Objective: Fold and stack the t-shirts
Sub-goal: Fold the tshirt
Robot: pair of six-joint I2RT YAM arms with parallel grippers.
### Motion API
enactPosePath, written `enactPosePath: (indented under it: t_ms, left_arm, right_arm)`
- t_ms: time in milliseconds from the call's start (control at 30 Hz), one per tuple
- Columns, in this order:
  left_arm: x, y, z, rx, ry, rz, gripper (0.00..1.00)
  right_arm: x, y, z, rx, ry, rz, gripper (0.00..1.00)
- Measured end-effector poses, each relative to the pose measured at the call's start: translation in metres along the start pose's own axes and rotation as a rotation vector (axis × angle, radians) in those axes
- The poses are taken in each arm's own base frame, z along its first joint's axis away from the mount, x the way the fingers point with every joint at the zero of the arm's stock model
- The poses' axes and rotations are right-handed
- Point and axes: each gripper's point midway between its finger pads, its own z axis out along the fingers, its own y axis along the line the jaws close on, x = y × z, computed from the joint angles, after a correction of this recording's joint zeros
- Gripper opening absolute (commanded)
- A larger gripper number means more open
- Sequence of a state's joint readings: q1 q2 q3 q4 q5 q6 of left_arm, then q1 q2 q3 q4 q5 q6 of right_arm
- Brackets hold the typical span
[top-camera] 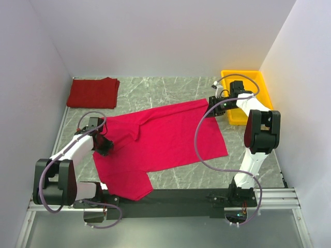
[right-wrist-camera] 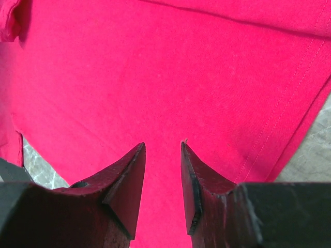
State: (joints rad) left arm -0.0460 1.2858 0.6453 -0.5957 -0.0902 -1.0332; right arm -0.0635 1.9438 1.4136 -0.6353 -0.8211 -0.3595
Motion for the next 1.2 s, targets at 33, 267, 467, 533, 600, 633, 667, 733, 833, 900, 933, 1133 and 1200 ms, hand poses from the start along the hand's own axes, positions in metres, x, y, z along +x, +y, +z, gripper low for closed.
enactPosePath:
  t_ms: [33,267,467,533,600,633,667,733,833,900,933,1133,1200]
  left_arm:
    - [0.000,0.000,0.000,0.001,-0.001,0.000,0.33]
    - [0.000,-0.001,0.003,0.002,0.006,0.008,0.28]
    - [-0.001,0.000,0.002,0.007,0.009,0.017,0.19]
    - [-0.002,0.000,0.001,0.011,0.005,0.019,0.16]
    - [-0.003,0.000,0.000,0.019,0.002,0.023,0.12]
    - [-0.003,0.000,-0.001,0.024,0.001,0.025,0.10]
    - [-0.003,0.001,-0.001,0.028,0.001,0.025,0.06]
    - [-0.003,0.002,-0.002,0.034,0.005,0.025,0.01]
    - [-0.001,0.002,-0.002,0.044,0.012,0.035,0.01]
    - [-0.001,0.002,-0.002,0.052,0.015,0.039,0.01]
    - [-0.001,0.001,-0.003,0.057,0.016,0.042,0.01]
    - [-0.004,0.001,-0.012,0.085,0.002,0.050,0.01]
    - [-0.008,0.003,-0.015,0.088,-0.007,0.040,0.01]
  right_arm:
    - [0.000,0.000,0.000,0.000,0.000,0.000,0.41]
    - [0.000,0.000,0.000,0.000,0.000,0.001,0.41]
    - [0.000,0.000,0.000,0.000,0.000,0.003,0.41]
    - [0.000,0.000,0.000,0.000,0.000,0.004,0.41]
    - [0.000,0.000,0.000,0.000,0.000,0.004,0.41]
    - [0.000,0.000,0.000,0.000,0.000,0.004,0.41]
    - [0.000,0.000,0.000,0.000,0.000,0.004,0.41]
    - [0.000,0.000,0.000,0.000,0.000,0.004,0.41]
    - [0.000,0.000,0.000,0.000,0.000,0.004,0.41]
    - [0.000,0.000,0.000,0.000,0.000,0.004,0.41]
    - [0.000,0.000,0.000,0.000,0.000,0.004,0.41]
    - [0.000,0.000,0.000,0.000,-0.001,0.004,0.41]
    - [0.000,0.000,0.000,0.000,-0.001,0.004,0.41]
